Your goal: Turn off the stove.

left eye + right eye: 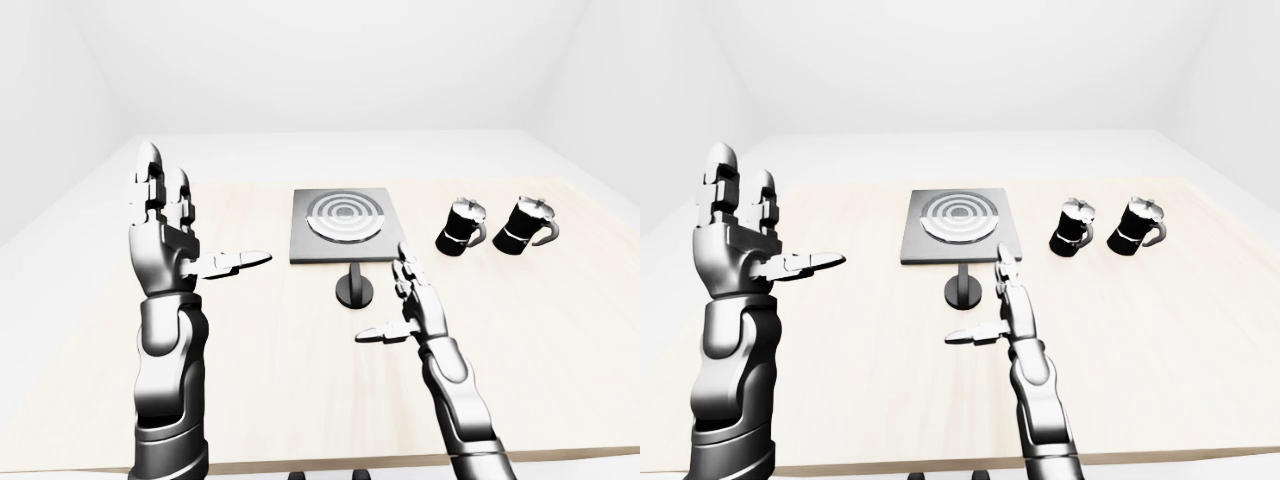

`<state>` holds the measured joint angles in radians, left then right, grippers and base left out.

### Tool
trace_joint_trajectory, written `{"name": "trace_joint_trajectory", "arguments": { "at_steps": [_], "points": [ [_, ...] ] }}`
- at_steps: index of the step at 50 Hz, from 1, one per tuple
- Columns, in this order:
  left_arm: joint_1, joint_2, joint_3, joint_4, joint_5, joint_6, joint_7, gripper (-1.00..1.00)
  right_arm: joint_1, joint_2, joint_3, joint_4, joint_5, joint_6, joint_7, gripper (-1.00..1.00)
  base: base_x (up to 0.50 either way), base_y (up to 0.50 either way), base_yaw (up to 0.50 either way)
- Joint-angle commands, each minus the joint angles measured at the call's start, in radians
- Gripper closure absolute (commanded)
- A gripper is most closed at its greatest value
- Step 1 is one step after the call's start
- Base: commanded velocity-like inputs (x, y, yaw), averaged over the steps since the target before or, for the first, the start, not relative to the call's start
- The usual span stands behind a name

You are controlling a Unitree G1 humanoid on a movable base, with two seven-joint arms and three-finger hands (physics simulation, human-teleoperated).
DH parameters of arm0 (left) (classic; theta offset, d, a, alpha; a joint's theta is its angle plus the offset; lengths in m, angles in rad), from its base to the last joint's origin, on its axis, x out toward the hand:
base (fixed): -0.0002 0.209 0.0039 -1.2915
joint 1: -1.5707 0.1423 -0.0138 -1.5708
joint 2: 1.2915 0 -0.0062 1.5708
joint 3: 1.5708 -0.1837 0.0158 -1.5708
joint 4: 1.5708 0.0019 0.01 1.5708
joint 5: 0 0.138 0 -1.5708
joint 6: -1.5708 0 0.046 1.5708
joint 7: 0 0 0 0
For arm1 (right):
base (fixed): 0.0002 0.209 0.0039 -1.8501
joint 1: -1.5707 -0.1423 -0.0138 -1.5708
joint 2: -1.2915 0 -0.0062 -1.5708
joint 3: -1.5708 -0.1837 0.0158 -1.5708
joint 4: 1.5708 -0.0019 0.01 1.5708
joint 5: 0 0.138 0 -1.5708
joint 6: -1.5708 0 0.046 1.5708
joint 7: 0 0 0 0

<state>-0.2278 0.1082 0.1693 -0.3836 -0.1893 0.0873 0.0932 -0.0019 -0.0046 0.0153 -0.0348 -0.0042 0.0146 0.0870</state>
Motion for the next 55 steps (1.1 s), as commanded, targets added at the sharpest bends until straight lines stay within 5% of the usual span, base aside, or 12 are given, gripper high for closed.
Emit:
{"name": "trace_joint_trajectory", "arguments": {
  "at_steps": [1,11,14,55],
  "points": [
    [0.001,0.0,0.001,-0.003,-0.001,0.0,0.0,-0.97,-0.03,0.0,0.002,0.071,-0.008,-0.041,0.008,-1.0,0.0,0.0,0.0],
    [0.002,0.002,0.004,0.003,-0.002,0.0,0.0,-0.97,-0.026,0.003,0.003,0.125,-0.013,-0.078,0.009,-1.0,0.0,0.0,0.0],
    [0.0,0.002,0.004,0.003,-0.002,0.0,0.0,-0.96,-0.025,0.006,0.008,0.111,-0.014,-0.061,0.007,-1.0,0.0,0.0,0.0],
    [-0.008,0.009,0.009,0.015,-0.001,0.0,0.0,-0.96,-0.056,0.013,0.02,0.248,-0.031,-0.102,0.013,-1.0,0.0,0.0,0.0]
  ]
}}
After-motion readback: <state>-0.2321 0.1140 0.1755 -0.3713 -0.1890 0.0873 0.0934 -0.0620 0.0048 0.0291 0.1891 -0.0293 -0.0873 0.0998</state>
